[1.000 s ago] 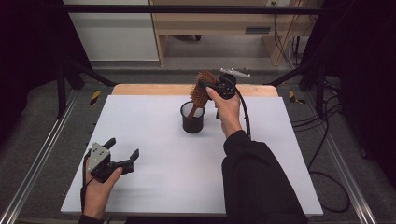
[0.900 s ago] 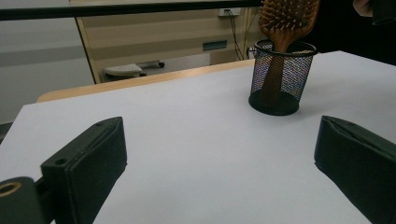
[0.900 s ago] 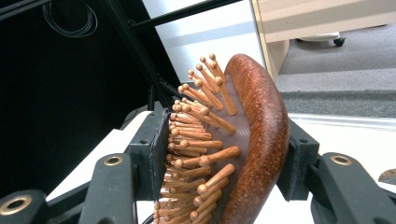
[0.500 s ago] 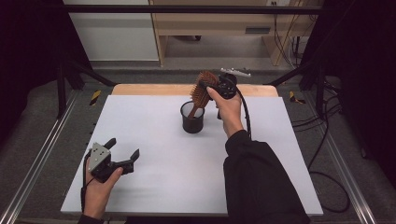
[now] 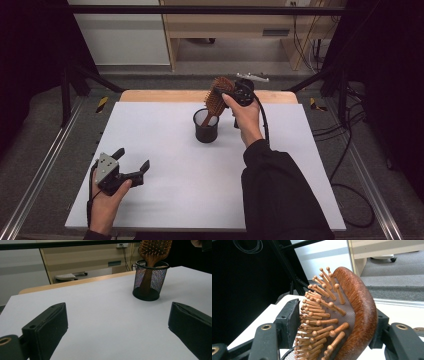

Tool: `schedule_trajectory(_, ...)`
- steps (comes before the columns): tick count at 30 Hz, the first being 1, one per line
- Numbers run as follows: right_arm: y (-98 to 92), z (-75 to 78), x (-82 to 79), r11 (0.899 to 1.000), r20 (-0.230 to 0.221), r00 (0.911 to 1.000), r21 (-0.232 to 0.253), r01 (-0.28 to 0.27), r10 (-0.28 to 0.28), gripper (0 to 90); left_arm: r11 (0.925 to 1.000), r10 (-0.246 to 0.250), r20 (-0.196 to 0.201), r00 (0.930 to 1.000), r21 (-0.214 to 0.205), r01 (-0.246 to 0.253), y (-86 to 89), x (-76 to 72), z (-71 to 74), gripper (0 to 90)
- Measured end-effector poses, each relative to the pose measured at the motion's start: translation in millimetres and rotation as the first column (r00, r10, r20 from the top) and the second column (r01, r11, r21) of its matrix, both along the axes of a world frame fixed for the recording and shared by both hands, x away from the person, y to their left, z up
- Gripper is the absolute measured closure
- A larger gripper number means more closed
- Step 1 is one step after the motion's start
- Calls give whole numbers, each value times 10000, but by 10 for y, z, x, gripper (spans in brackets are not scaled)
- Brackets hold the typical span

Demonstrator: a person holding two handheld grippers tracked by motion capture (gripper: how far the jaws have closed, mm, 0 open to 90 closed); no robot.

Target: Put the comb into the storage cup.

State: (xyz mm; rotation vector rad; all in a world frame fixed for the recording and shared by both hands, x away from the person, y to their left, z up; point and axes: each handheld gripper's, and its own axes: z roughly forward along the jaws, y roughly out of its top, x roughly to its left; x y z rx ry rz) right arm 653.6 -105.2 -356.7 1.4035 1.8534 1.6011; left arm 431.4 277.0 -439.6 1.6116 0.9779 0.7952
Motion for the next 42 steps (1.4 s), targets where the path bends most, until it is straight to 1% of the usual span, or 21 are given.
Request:
schedule_trajectory(11,-20,0,-2,10000,-85,10000,-24,5,-6,356,10000,-17,1,10000,-5,17,-6,1,-2,28)
schedule_trajectory(15,-29,-3,-4,10000,-175,9998,-54,-1,0,327,10000,-23,1,10000,-2,23,-7,-1,-1,28)
schedule_trajectory(18,-38,-1,-6,10000,-226,9997,-72,-34,33,325,10000,-22,-4,10000,1,22,-6,-1,-1,28)
schedule_trajectory(28,-57,9,-13,10000,-233,9997,-96,-13,11,317,10000,-43,-23,10000,22,43,-9,1,-3,29)
schedule_trajectory(39,-39,-3,-11,9998,-284,9996,-207,-53,48,288,10000,-52,-25,10000,23,52,-8,-1,-3,28)
schedule_trajectory(42,-36,-4,-10,9997,-282,9996,-226,-20,14,266,10000,-47,-26,10000,19,48,-7,-1,-3,28)
